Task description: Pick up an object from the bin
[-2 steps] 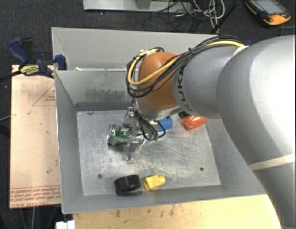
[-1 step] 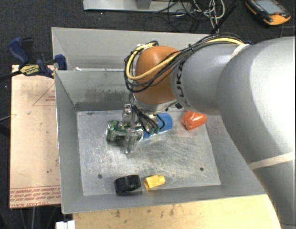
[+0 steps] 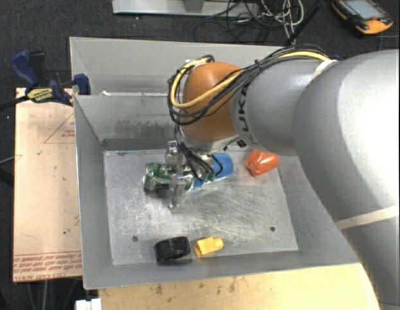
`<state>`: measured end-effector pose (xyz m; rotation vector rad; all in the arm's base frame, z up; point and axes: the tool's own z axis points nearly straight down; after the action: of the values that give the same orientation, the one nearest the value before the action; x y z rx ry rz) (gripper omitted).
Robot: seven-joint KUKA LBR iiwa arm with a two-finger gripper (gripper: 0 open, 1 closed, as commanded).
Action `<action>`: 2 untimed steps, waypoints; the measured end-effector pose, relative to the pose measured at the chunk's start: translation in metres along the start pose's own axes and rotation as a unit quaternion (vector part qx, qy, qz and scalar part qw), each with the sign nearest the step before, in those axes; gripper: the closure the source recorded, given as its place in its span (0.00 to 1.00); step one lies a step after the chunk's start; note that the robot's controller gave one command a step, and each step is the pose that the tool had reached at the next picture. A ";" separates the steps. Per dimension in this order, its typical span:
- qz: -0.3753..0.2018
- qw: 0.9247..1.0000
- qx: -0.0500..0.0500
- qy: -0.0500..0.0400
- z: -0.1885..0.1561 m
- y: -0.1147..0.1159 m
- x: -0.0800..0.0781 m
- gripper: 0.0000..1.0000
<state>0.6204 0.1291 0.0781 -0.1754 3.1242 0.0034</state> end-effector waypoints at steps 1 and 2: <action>0.000 1.000 0.000 0.001 -0.004 0.000 0.001 1.00; 0.001 1.000 0.000 0.000 -0.021 0.000 0.000 1.00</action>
Offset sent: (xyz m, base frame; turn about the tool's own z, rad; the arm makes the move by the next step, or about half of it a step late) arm 0.0000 -0.0001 0.0125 0.0000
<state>0.6201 0.1288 0.0992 -0.1736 3.1238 0.0032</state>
